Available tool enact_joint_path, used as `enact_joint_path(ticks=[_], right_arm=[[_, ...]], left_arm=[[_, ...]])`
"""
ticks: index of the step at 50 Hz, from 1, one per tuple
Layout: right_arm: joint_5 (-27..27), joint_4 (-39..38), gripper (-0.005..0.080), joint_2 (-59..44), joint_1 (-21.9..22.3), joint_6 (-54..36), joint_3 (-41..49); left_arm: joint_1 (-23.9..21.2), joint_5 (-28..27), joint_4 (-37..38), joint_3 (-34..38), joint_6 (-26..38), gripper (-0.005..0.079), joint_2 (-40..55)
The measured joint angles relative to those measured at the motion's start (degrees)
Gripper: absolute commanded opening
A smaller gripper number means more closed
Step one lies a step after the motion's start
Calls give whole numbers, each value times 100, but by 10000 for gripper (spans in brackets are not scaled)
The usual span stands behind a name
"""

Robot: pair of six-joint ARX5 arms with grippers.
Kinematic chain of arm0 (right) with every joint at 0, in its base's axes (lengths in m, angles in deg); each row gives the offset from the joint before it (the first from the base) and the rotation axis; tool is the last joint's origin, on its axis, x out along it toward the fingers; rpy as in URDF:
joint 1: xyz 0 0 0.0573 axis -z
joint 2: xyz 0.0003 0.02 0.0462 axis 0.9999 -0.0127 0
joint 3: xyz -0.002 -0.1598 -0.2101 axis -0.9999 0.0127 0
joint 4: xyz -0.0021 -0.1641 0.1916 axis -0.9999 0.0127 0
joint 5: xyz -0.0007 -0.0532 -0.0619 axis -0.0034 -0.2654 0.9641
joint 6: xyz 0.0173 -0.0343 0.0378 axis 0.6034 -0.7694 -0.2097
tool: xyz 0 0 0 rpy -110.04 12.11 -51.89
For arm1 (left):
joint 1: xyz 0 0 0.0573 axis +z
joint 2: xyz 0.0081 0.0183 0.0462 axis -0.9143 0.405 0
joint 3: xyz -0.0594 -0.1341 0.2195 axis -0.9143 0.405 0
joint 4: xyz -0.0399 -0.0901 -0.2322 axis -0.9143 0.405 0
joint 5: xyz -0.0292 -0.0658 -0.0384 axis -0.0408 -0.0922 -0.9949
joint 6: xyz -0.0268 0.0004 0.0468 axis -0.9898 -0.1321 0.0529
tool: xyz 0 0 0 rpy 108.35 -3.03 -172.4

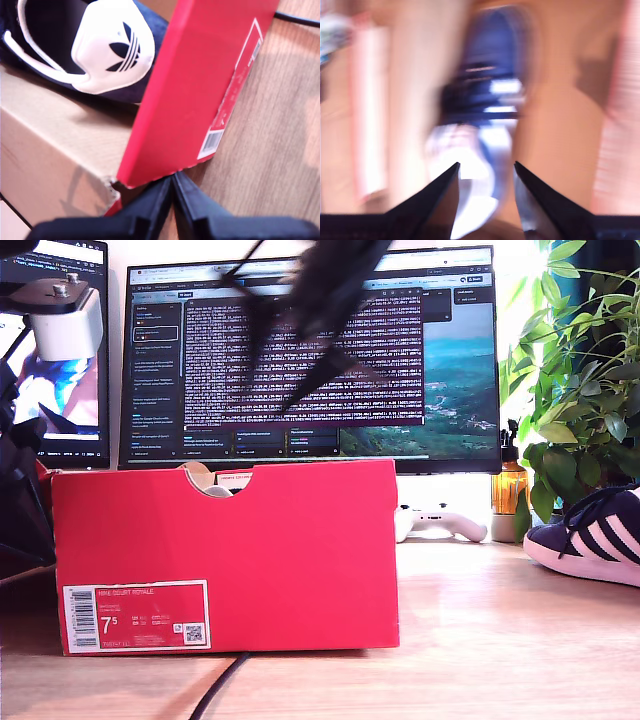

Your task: Pack the blue shoes by picking the first shoe and placing it inside the red shoebox, left side, then picking and rotating the second shoe and placing it in the shoebox

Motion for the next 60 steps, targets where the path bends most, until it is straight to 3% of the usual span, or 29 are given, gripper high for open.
enact_joint_path(ticks=[14, 18, 33, 37, 43, 55, 60], right_arm=[[2166, 1504, 304, -2, 140, 828, 9], [2468, 1768, 303, 0, 164, 1255, 9], [2951, 1755, 315, 74, 518, 1753, 9], [2957, 1735, 374, 216, 640, 1845, 61], [2957, 1733, 559, 717, 885, 1952, 494], [3023, 1742, 581, 1753, 1545, 2481, 1663], [2868, 1753, 640, 1961, 1878, 2562, 2210]], left_arm=[[0, -50, 7, 0, 0, -16, 0], [2, -61, 4, 0, 0, -16, 0], [2, -85, 7, 0, -2, -16, 0], [2, -90, 7, 0, 0, -16, 0], [2, -94, 7, 0, 0, -16, 0], [2, -103, 4, 0, 0, -16, 0], [2, -103, 7, 0, -2, -16, 0]])
